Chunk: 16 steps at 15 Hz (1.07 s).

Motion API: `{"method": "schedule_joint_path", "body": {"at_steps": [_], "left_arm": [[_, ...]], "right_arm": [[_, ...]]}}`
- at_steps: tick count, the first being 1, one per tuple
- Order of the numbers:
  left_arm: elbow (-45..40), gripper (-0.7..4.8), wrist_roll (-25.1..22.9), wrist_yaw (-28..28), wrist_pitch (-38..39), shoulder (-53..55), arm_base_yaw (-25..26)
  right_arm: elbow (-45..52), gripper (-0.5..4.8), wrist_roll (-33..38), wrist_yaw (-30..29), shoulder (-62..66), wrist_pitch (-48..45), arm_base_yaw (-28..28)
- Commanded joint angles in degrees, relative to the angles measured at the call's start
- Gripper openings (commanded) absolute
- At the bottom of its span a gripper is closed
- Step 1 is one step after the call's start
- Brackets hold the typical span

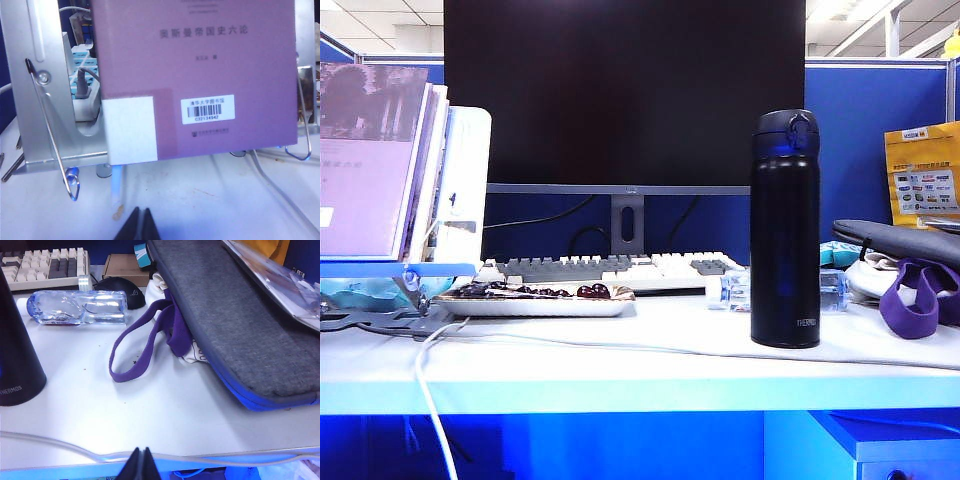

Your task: Pick up the mineral water bottle and place it vertically to the right of the black thermos cup.

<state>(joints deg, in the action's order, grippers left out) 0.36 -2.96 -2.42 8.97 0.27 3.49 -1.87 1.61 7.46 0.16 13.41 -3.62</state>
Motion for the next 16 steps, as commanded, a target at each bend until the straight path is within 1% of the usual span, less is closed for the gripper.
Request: {"method": "schedule_joint_path", "body": {"at_steps": [1, 7, 10, 11, 12, 13, 14, 15, 16], "left_arm": [[0.0, -0.03, 0.0, -0.2, 0.7, -0.2, 0.0], [0.0, -0.03, 0.0, -0.2, 0.7, -0.2, 0.0], [0.0, -0.03, 0.0, -0.2, 0.7, -0.2, 0.0], [0.0, -0.03, 0.0, -0.2, 0.7, -0.2, 0.0], [0.0, -0.03, 0.0, -0.2, 0.7, -0.2, 0.0], [0.0, -0.03, 0.0, -0.2, 0.7, -0.2, 0.0], [0.0, -0.03, 0.0, -0.2, 0.7, -0.2, 0.0], [0.0, -0.03, 0.0, -0.2, 0.7, -0.2, 0.0], [0.0, -0.03, 0.0, -0.2, 0.7, -0.2, 0.0]], "right_arm": [[0.0, 0.09, -0.1, 0.1, 0.0, 0.0, 0.0], [0.0, 0.09, -0.1, 0.5, 0.0, 0.0, 0.1], [0.0, 0.09, 0.1, 0.1, 0.0, -1.8, 0.1], [0.0, 0.09, 1.9, -1.8, 0.0, -8.0, 0.1], [-0.2, 0.09, 6.2, -2.3, 0.0, -18.1, 0.1], [-1.3, 0.09, 9.6, -2.1, 0.0, -23.5, 0.1], [-5.2, 0.09, 11.4, -0.4, 0.0, -23.4, 0.2], [-11.5, 0.09, 11.5, 1.6, 0.4, -19.6, 0.2], [-15.6, 0.09, 10.9, 2.9, 1.6, -17.9, 0.2]]}}
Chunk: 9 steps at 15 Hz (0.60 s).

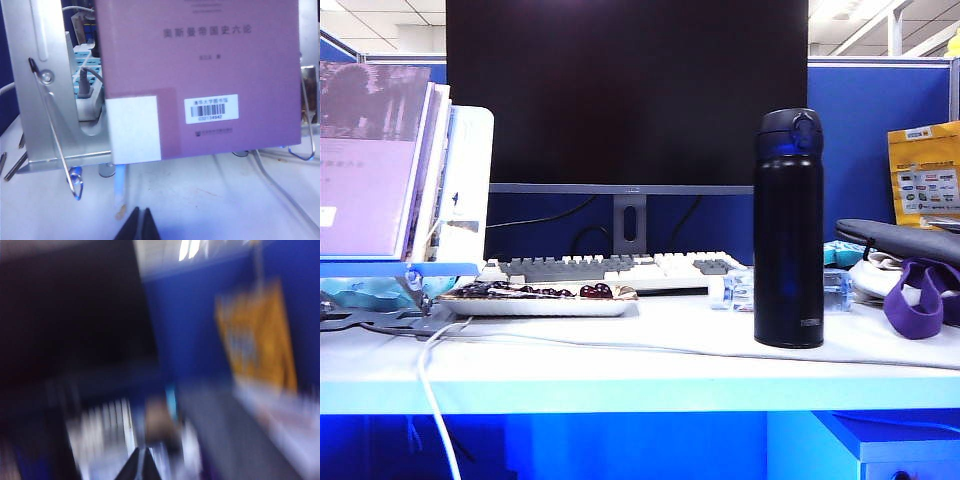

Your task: Pick up the mineral water bottle and place it vertically to the right of the black thermos cup.

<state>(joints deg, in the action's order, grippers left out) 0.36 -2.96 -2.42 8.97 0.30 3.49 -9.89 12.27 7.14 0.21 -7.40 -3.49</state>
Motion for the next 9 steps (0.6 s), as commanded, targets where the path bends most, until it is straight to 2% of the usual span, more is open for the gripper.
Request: {"method": "schedule_joint_path", "body": {"at_steps": [1, 4, 6, 9], "left_arm": [[0.0, -0.03, 0.0, -0.2, 0.7, -0.2, 0.0], [0.0, -0.03, 0.0, -0.2, 0.7, -0.2, 0.0], [0.0, -0.03, 0.0, -0.2, 0.7, -0.2, 0.0], [0.0, -0.03, 0.0, -0.2, 0.7, -0.2, 0.0]], "right_arm": [[-13.2, 0.09, -2.4, 3.5, 4.7, 5.4, 0.1], [-34.7, 0.09, -8.6, 3.2, 23.6, 18.4, 0.1], [-53.1, 0.09, -15.5, 3.3, 39.8, 28.8, 0.1], [-77.0, 0.09, -20.9, 3.3, 59.6, 32.9, 0.1]]}}
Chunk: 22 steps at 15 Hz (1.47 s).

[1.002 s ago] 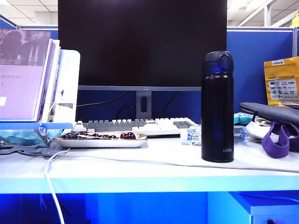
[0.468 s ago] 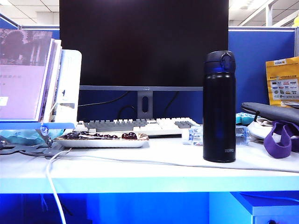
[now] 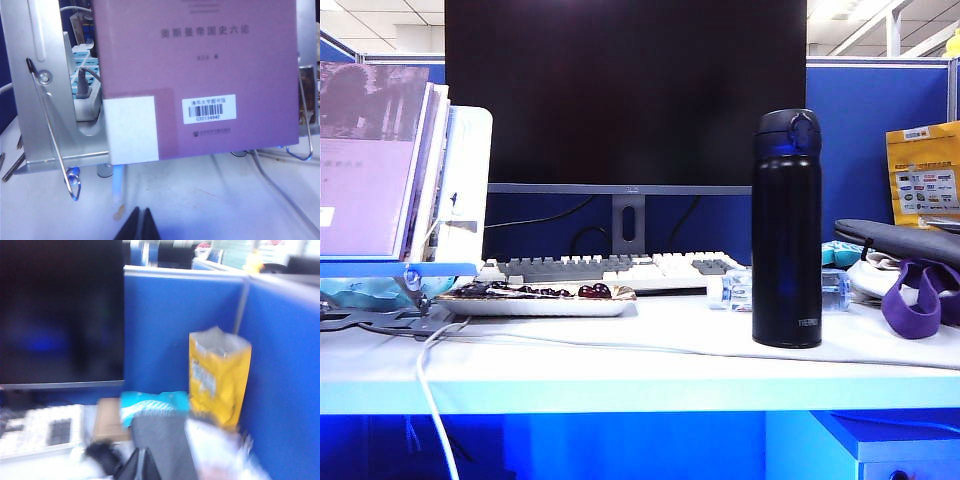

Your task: Pick up the mineral water bottle and place it vertically to the right of the black thermos cup.

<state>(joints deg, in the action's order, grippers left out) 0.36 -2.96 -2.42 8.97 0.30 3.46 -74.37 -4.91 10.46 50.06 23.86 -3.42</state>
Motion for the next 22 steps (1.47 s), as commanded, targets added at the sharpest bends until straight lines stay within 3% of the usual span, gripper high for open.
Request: {"method": "schedule_joint_path", "body": {"at_steps": [1, 5, 8, 11, 14, 15, 16, 17, 18, 19, 22], "left_arm": [[0.0, -0.03, 0.0, -0.2, 0.7, -0.2, 0.1], [0.0, -0.03, 0.0, -0.2, 0.7, -0.2, 0.1], [0.0, -0.03, 0.0, -0.2, 0.7, -0.2, 0.1], [0.0, -0.03, 0.0, -0.2, 0.7, -0.2, 0.1], [0.0, -0.03, 0.0, -0.2, 0.7, -0.2, 0.1], [0.0, -0.03, 0.0, -0.2, 0.7, -0.2, 0.1], [0.0, -0.03, 0.0, -0.2, 0.7, -0.2, 0.1], [0.0, -0.03, 0.0, -0.2, 0.7, -0.2, 0.1], [0.0, -0.03, 0.0, -0.2, 0.7, -0.2, 0.1], [0.0, -0.03, 0.0, -0.2, 0.7, -0.2, 0.1], [0.0, -0.03, 0.0, -0.2, 0.7, -0.2, 0.1]], "right_arm": [[-18.9, 0.09, -6.7, 0.0, 15.3, 1.9, 0.0], [-33.3, 0.09, -23.8, 0.1, 30.8, 0.9, -0.1], [-33.7, 0.09, -24.4, 0.2, 36.5, -3.5, -0.1], [-33.7, 0.09, -35.0, 0.2, 41.9, -3.0, -0.9], [-33.7, 0.09, -37.3, 0.2, 47.3, -2.8, -1.1], [-33.7, 0.32, -37.4, 0.2, 49.0, -2.3, -1.1], [-33.7, 0.95, -37.4, 0.1, 50.3, -1.2, -1.1], [-33.7, 2.02, -37.4, 0.0, 51.4, -0.1, -1.2], [-33.7, 4.14, -37.4, 0.1, 52.3, 0.9, -1.8], [-33.7, 4.79, -37.4, -0.2, 52.9, 1.5, -1.8], [-33.7, 4.79, -41.5, -2.5, 54.1, 3.6, -3.1]]}}
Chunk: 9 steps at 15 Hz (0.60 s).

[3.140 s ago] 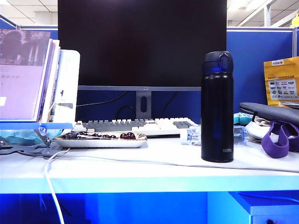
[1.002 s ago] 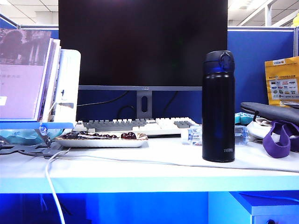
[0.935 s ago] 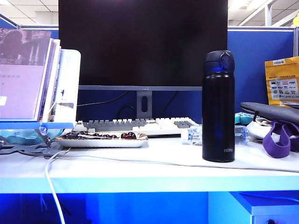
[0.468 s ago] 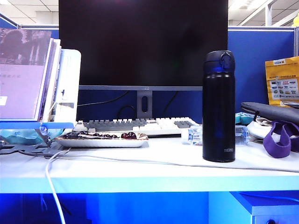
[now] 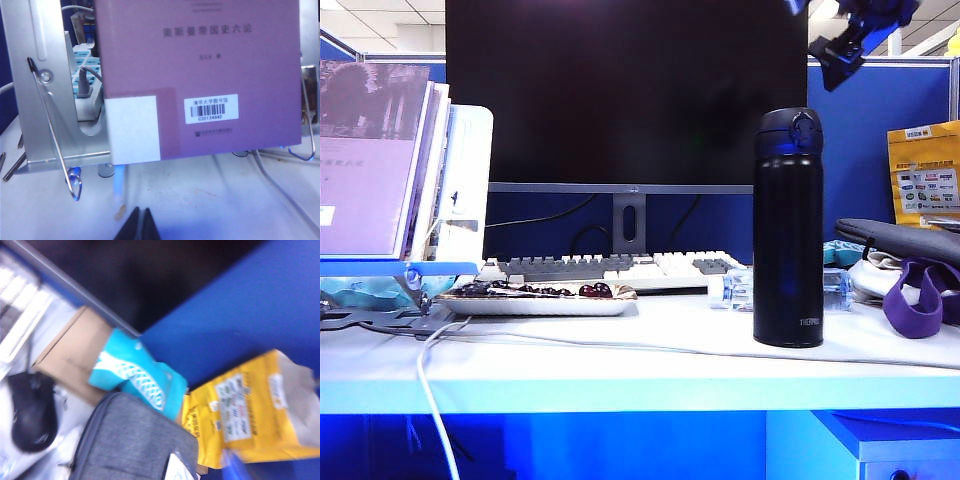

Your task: Pick up the mineral water bottle and place it vertically to the right of the black thermos cup.

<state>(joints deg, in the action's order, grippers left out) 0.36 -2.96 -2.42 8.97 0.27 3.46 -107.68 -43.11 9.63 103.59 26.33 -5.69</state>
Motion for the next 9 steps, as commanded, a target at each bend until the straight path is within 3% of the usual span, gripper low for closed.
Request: {"method": "schedule_joint_path", "body": {"at_steps": [1, 4, 9], "left_arm": [[0.0, -0.03, 0.0, -0.2, 0.7, -0.2, 0.1], [0.0, -0.03, 0.0, -0.2, 0.7, -0.2, 0.1], [0.0, -0.03, 0.0, -0.2, 0.7, -0.2, 0.1]], "right_arm": [[-0.4, 4.79, -6.1, -1.8, 1.7, 0.9, -0.9], [-0.4, 4.79, -12.0, -0.1, 4.7, 0.2, -1.2], [-0.4, 4.79, -15.5, 0.6, 9.6, 1.6, -1.2]]}}
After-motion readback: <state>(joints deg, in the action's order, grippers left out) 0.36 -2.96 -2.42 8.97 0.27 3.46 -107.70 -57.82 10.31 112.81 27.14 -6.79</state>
